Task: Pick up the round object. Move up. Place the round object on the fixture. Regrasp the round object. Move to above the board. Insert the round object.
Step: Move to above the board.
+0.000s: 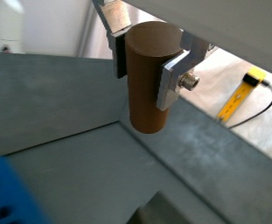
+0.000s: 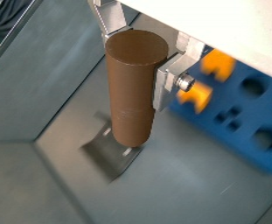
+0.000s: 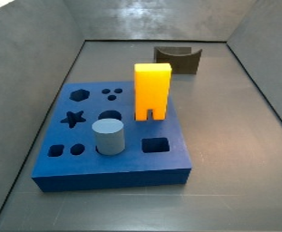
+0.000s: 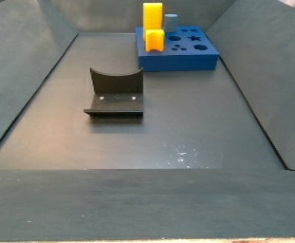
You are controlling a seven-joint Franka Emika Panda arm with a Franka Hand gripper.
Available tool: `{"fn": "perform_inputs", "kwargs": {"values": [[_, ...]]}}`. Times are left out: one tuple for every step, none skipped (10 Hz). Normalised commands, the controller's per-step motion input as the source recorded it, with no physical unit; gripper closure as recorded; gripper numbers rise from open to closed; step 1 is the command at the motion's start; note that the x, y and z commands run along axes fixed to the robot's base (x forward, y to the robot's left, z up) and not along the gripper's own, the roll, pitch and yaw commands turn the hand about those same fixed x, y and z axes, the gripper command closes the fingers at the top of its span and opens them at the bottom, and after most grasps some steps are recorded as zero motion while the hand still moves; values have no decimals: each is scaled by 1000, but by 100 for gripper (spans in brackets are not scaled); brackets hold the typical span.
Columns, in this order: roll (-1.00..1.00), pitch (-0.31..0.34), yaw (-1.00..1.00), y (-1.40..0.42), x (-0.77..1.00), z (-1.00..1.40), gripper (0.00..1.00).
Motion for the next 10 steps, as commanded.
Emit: {"fn": "perform_inputs", "kwargs": {"values": [[-1000,86,-133,-1000,-152,175,100],[-1000,96,-124,-1000,-143,179,100],[-1000,104,-113,-929,-134,171,100],[-1000,112,-102,-629,-84,124,100],[-1000,116,-86,-311,-33,59,100],[-1000,114,-77,-173,-22,36,100],[-1000,106,-66,-89,-25,31,100],[-1000,90,-55,-40,-29,31,100],[-1000,68,-34,-2,-39,10,100],[-1000,33,-29,13,-42,-1,100]]}}
